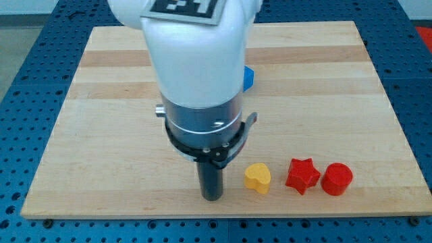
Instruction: Push red star a bit down
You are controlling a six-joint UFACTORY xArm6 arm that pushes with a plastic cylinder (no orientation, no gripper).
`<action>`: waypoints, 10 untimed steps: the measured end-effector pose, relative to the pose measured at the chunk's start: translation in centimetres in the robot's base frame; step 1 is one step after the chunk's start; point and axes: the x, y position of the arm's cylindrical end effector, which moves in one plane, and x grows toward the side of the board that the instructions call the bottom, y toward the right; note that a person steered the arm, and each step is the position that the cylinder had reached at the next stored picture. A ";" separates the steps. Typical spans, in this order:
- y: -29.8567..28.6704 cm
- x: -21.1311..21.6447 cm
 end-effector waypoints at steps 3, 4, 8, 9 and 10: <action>4.0 -1.2; 4.5 -1.2; 13.7 -6.5; 13.9 -6.2; 13.9 -4.2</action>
